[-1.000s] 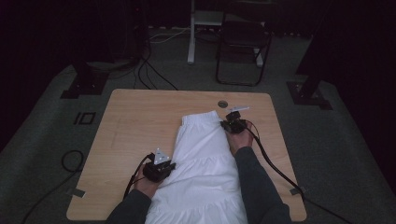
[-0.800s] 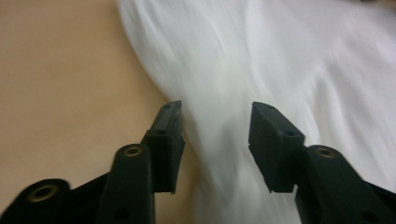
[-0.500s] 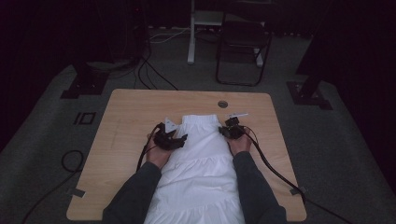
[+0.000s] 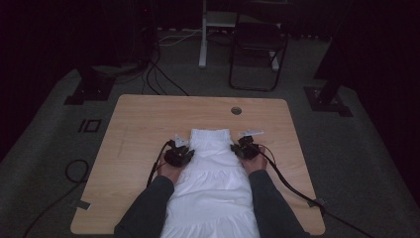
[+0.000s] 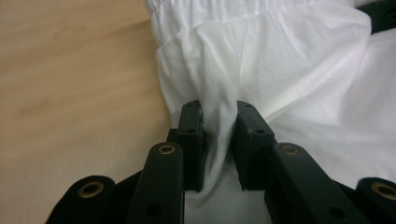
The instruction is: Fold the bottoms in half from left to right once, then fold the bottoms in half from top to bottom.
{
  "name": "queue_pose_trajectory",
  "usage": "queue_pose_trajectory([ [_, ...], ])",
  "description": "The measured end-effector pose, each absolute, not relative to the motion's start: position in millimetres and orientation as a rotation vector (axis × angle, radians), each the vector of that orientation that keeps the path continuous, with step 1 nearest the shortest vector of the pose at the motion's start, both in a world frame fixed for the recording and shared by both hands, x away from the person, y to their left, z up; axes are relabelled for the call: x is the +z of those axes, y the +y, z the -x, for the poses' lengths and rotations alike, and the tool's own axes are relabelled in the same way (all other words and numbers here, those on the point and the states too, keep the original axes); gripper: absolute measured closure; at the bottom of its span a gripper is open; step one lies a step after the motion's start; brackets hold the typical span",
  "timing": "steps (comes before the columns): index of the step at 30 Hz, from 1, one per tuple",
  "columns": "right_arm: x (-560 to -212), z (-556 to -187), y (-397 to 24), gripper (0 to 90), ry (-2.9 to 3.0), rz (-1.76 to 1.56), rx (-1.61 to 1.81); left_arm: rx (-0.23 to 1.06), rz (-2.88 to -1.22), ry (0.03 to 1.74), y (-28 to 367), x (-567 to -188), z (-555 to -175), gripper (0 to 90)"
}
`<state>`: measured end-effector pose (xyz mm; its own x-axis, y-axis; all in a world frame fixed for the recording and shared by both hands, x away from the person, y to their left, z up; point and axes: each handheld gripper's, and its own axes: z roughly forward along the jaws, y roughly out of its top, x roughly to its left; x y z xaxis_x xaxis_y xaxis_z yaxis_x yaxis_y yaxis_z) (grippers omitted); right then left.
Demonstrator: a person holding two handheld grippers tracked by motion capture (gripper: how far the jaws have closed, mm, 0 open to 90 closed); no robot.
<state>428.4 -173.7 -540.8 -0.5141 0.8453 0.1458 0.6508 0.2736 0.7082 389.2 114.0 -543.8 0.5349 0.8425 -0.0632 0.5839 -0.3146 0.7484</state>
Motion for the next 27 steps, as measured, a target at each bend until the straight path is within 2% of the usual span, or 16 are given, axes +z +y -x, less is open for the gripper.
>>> queue_pose_trajectory([
  [6, -543, -399, -175, 85.0, 2.301, -1.363, 1.121, 0.431, -2.039, 1.131, 118, -544, -357, 74.4],
  [8, -543, -395, -174, 85.1, 2.308, -1.346, 1.113, 0.417, -2.051, 1.139, 121, -541, -356, 71.8],
  [12, -543, -395, -174, 85.3, 2.306, -1.354, 1.114, 0.402, -2.017, 1.155, 128, -532, -365, 47.7],
  [13, -543, -395, -174, 85.3, 2.306, -1.356, 1.115, 0.403, -1.980, 1.156, 131, -522, -375, 47.7],
  [14, -543, -395, -173, 85.4, 2.304, -1.354, 1.115, 0.402, -1.967, 1.148, 132, -518, -381, 39.3],
  [16, -543, -395, -174, 85.4, 2.305, -1.353, 1.114, 0.407, -1.952, 1.141, 131, -515, -387, 35.4],
  [17, -543, -395, -174, 85.4, 2.305, -1.354, 1.114, 0.366, -1.942, 1.124, 128, -512, -400, 35.4],
  [18, -543, -395, -174, 85.5, 2.306, -1.359, 1.118, 0.341, -1.967, 1.123, 123, -514, -409, 30.6],
  [21, -543, -395, -174, 85.5, 2.305, -1.353, 1.115, 0.360, -2.039, 1.138, 112, -526, -421, 29.7],
  [27, -543, -395, -174, 85.6, 2.304, -1.353, 1.117, 0.367, -2.031, 1.167, 111, -542, -430, 31.3],
])
